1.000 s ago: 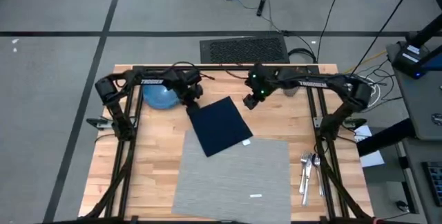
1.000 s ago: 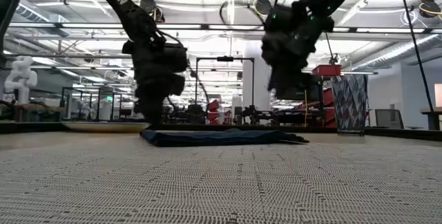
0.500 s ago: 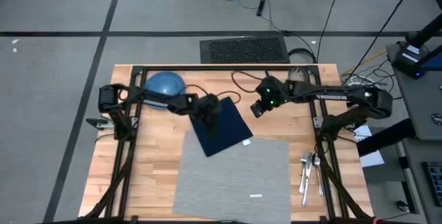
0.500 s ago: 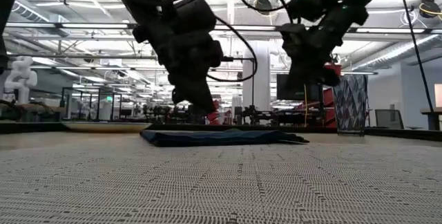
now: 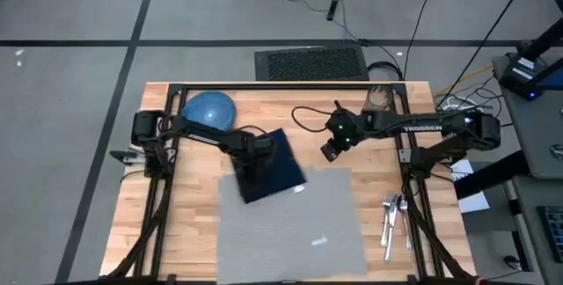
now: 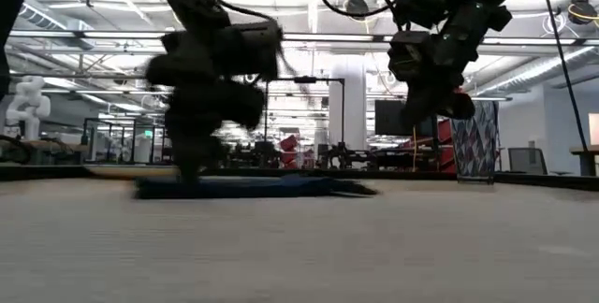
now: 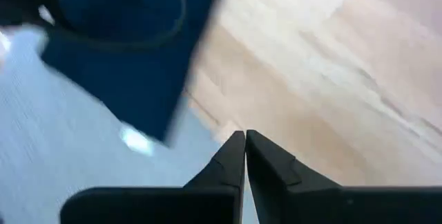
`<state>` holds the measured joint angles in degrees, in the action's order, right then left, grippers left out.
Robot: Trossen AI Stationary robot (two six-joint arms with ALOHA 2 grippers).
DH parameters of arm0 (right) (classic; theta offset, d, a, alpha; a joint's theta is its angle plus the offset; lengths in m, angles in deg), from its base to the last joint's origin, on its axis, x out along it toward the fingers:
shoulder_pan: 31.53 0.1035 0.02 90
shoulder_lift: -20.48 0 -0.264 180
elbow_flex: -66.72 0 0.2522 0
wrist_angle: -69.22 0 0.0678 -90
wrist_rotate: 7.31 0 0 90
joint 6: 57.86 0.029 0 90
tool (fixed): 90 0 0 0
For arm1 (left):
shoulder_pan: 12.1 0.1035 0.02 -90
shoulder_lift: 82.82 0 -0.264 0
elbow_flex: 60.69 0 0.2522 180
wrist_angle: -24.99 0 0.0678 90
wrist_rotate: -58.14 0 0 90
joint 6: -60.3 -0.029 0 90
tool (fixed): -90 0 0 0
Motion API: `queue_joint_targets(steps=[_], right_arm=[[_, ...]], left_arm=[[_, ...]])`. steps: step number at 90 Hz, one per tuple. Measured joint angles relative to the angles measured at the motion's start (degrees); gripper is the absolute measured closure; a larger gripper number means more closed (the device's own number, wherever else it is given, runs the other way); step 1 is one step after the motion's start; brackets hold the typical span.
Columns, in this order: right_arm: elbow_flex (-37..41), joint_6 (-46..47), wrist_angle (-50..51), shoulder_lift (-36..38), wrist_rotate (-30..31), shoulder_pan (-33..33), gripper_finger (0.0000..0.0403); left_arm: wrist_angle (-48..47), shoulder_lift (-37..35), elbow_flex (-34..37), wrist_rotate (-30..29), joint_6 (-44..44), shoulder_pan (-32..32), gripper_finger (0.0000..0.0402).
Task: Set table place
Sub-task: Fold the dark blue napkin
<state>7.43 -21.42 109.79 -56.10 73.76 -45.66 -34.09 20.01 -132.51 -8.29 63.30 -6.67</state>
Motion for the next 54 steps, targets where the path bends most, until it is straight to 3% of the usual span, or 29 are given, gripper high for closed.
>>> queue_joint_targets(steps=[7, 19, 32, 39, 54], right_arm=[[-0.01, 0.06, 0.33, -0.01, -0.02, 0.63, 0.0402], [0.01, 0.65, 0.29, 0.05, 0.21, 1.23, 0.0402], [0.01, 2.11, -1.75, 0.32, 1.4, 1.18, 0.0402], [-0.03, 2.75, -3.64, 0.54, 1.43, 1.17, 0.0402], [-0.01, 3.44, -2.89, 1.91, 1.58, 1.11, 0.0402]], left_arm=[[-4.25, -2.21, 0.3, -2.14, -1.8, 1.07, 0.0401], [-2.52, -8.37, 0.17, -5.75, -2.0, 3.42, 0.0401], [8.5, -9.54, 0.15, -20.1, 2.03, 7.0, 0.0401], [12.93, -7.24, -0.09, -18.87, 2.41, 9.51, 0.0401], [12.48, -0.65, -0.17, -18.02, 4.47, 11.1, 0.0401]])
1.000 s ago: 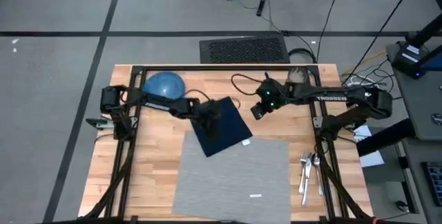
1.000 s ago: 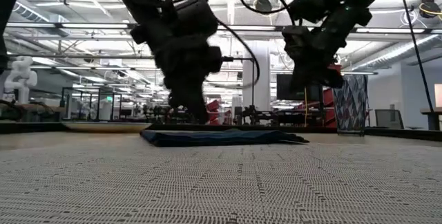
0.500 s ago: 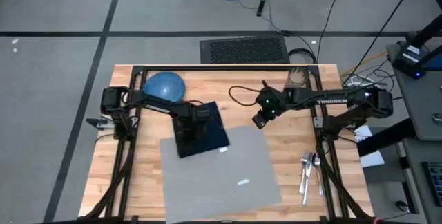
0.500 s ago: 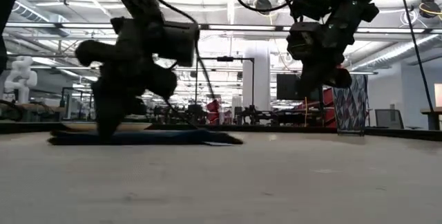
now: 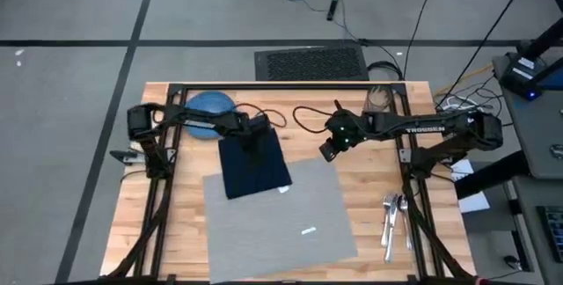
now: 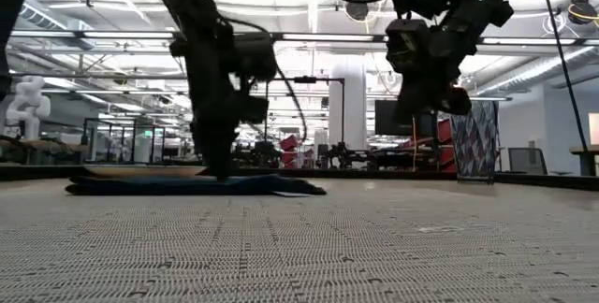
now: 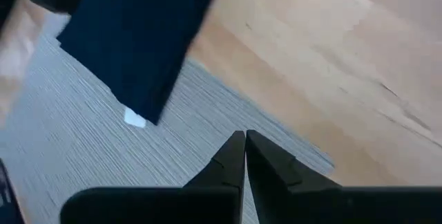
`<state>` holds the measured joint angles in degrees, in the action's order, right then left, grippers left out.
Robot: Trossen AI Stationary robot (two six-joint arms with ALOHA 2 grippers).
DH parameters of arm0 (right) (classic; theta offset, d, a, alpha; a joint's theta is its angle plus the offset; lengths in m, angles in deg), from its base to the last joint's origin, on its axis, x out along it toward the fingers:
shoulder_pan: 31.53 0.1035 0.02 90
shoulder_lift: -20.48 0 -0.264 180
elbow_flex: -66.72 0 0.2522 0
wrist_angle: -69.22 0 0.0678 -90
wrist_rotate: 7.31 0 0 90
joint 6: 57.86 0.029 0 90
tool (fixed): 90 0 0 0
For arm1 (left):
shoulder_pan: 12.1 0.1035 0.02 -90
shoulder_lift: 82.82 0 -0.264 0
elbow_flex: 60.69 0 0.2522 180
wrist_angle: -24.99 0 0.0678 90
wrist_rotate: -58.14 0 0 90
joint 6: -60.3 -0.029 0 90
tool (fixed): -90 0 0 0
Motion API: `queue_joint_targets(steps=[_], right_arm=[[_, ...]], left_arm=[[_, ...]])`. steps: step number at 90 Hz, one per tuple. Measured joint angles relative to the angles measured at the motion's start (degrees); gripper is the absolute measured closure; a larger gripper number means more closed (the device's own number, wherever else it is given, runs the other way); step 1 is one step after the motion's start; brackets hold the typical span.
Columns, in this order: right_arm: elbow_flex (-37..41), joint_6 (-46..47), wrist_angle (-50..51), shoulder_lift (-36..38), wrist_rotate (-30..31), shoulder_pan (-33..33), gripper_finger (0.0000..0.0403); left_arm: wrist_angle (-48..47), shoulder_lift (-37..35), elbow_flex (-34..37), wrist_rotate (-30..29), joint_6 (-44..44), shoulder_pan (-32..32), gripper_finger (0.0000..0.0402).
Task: Set table place
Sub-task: Fold the dark blue napkin
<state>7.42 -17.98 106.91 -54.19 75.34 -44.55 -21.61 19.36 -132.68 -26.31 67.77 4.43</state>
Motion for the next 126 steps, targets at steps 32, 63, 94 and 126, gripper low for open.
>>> queue_joint_targets(steps=[32, 63, 94, 126], right_arm=[[0.0, 1.07, 1.79, 4.15, 1.87, -0.07, 0.0403], [0.0, -0.21, 2.05, 4.28, 1.61, -0.07, 0.0403], [0.02, -1.55, 0.53, -0.75, 1.21, -3.46, 0.04], [0.05, 0.06, -13.59, -7.98, -5.04, -4.24, 0.0322]], left_arm=[[10.16, 3.46, -2.03, 8.79, 4.01, -4.95, 0.0401], [23.81, 7.87, -3.44, 14.13, 14.63, -9.33, 0.0401], [23.44, 10.54, -13.27, 18.73, 9.06, -4.26, 0.0401], [-3.18, 5.07, -17.69, 26.7, -11.96, 3.04, 0.0401]])
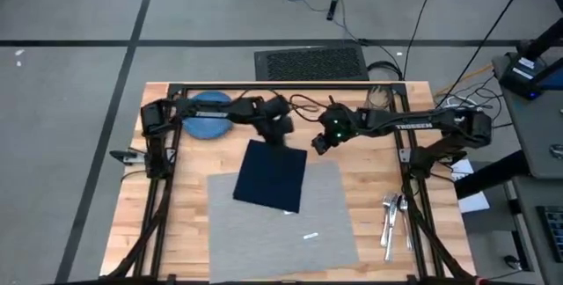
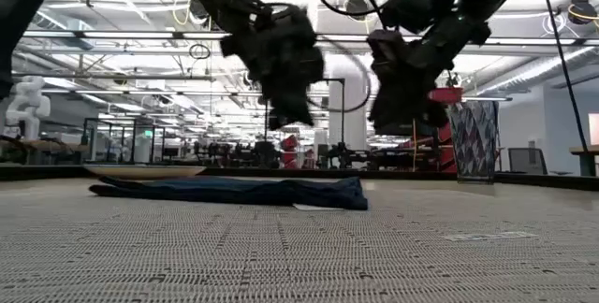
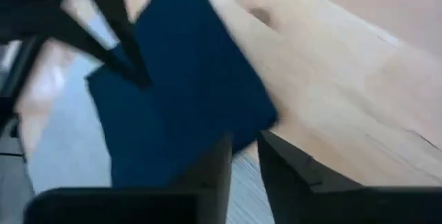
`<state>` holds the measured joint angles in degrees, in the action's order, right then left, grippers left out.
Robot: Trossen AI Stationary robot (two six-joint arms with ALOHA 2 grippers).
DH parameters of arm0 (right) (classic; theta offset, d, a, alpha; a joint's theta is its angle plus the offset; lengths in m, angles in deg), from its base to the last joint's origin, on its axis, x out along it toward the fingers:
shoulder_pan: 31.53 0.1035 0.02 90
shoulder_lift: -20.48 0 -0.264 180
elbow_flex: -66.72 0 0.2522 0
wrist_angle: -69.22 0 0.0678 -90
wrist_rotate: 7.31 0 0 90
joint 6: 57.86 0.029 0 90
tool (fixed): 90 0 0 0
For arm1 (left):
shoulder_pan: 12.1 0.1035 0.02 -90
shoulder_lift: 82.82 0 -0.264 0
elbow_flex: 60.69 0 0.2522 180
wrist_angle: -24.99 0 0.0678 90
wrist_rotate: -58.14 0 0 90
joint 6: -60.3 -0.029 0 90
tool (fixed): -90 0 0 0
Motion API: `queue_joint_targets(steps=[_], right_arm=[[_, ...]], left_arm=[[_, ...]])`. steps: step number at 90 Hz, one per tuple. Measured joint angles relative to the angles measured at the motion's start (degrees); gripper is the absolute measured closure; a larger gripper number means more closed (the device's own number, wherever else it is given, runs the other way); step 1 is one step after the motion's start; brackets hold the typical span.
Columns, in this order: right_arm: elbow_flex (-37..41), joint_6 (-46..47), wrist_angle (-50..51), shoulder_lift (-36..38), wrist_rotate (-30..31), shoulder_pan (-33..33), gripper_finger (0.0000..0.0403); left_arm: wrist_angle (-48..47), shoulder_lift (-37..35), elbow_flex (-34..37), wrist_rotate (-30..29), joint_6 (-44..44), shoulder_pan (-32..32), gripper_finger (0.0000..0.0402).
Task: Set table place
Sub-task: Fold the dark blue napkin
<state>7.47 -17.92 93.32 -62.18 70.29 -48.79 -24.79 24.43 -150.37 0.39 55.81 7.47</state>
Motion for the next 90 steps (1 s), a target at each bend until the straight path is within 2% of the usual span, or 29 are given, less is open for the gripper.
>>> queue_joint_targets(steps=[13, 33, 72, 90], right_arm=[[0.0, 1.08, -2.42, -3.72, 0.21, -0.08, 0.0275], [0.02, 2.93, -3.98, -9.26, 0.24, -0.25, 0.0233], [-0.01, 4.04, -10.65, -15.97, -0.08, -0.39, 0.0235], [-0.05, 4.42, -13.89, -18.19, -3.1, -0.28, 0.0236]], left_arm=[[-14.19, -0.07, 0.28, -4.96, -12.16, 4.19, 0.0401], [-15.8, -0.09, 2.34, -5.33, -16.91, 10.06, 0.0401], [-17.04, -0.1, 2.38, -5.35, -18.76, 15.2, 0.0401], [-17.02, -0.1, 2.38, -5.35, -18.75, 15.28, 0.0401]])
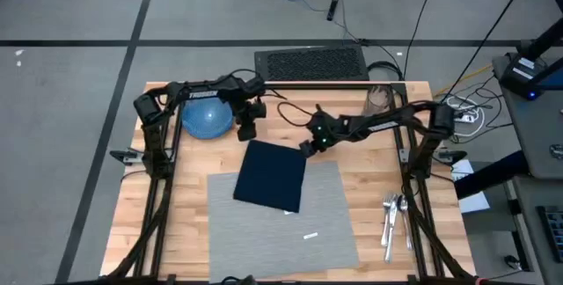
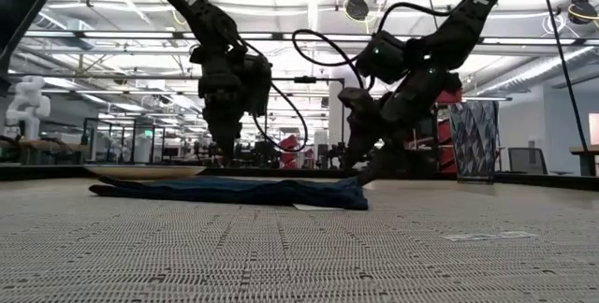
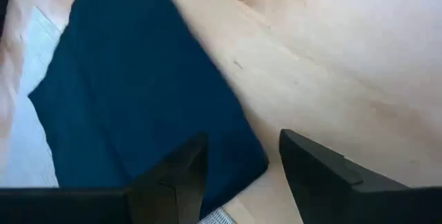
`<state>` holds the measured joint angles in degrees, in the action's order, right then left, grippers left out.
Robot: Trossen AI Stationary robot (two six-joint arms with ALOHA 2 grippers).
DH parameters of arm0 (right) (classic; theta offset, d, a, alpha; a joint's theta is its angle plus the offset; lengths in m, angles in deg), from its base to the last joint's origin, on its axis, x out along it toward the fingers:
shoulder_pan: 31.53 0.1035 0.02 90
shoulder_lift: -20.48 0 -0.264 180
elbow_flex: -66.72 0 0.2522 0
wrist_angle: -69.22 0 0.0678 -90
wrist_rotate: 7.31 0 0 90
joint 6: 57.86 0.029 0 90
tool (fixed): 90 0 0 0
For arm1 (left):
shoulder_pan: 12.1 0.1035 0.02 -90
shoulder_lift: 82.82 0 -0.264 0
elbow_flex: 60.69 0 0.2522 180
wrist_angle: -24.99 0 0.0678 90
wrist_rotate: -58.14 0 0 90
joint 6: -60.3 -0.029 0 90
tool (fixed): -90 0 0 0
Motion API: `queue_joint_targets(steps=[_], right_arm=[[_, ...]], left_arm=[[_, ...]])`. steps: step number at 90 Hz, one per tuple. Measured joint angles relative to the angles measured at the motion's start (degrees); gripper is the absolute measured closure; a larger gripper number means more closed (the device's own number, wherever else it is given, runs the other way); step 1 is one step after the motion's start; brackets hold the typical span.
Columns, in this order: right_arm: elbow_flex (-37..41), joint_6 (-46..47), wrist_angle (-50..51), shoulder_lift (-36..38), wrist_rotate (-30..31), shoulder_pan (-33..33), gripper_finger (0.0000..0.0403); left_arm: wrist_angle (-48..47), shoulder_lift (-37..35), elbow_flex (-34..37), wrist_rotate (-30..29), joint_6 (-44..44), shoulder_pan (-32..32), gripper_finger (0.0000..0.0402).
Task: Set table place
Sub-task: Fold the dark blue napkin
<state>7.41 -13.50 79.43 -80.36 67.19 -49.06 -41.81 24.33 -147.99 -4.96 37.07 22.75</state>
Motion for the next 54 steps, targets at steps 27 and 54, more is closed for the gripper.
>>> queue_joint_targets(steps=[27, 54], right_arm=[[0.0, 0.59, 0.5, -0.04, -0.43, 1.34, 0.0313], [0.03, 0.68, 0.53, -0.04, -0.04, 1.43, 0.0399]], left_arm=[[0.24, -0.02, 0.0, -0.14, -1.11, 0.01, 0.0401], [2.53, 0.25, 0.0, -0.15, -6.24, 0.09, 0.0402]])
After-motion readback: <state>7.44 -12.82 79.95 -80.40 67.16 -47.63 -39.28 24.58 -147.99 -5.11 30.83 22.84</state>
